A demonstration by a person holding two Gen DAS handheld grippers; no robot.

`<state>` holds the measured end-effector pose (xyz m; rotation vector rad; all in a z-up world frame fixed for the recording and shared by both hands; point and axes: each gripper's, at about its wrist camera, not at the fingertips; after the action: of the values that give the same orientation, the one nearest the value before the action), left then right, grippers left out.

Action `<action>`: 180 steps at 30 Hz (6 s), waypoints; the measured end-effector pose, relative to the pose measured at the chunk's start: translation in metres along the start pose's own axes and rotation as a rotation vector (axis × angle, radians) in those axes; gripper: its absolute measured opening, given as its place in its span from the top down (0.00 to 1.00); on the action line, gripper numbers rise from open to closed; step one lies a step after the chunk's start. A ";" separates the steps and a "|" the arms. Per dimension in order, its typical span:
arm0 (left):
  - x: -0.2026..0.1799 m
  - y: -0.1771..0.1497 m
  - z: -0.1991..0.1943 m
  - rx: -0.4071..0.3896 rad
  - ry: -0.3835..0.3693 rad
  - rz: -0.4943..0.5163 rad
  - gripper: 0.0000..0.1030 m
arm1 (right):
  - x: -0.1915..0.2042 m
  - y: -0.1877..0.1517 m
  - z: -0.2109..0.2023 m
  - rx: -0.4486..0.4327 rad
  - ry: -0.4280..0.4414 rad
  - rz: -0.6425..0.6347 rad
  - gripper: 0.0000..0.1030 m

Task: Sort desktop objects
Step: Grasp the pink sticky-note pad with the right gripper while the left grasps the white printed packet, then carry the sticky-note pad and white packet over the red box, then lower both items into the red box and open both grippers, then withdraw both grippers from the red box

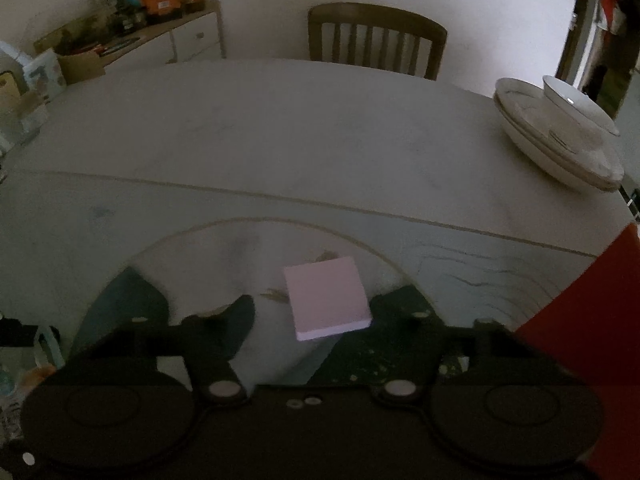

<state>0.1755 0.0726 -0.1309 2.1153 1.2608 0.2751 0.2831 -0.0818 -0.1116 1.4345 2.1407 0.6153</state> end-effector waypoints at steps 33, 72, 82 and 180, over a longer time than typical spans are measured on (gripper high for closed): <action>0.000 0.001 -0.029 -0.010 0.011 -0.188 0.52 | -0.017 -0.034 -0.081 0.020 0.056 0.076 0.61; -0.152 0.110 -0.050 -0.178 -0.161 -0.135 0.52 | -0.143 -0.095 -0.212 -0.086 0.088 0.222 0.61; -0.195 0.159 -0.021 -0.198 -0.177 -0.082 0.52 | -0.202 -0.104 -0.207 -0.090 0.065 0.239 0.61; -0.239 0.184 0.049 -0.147 -0.117 -0.101 0.27 | -0.272 -0.114 -0.175 -0.113 0.120 0.200 0.26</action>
<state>0.2061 -0.2100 -0.0188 1.9093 1.2356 0.1908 0.1831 -0.3920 -0.0046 1.5957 2.0294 0.9029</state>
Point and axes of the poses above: each gripper's, at about its wrist camera, not at the fingertips, and z roughly the way its jaws point, x to its left, y to its top, and after that the axes turned 12 degrees about -y, right-handed
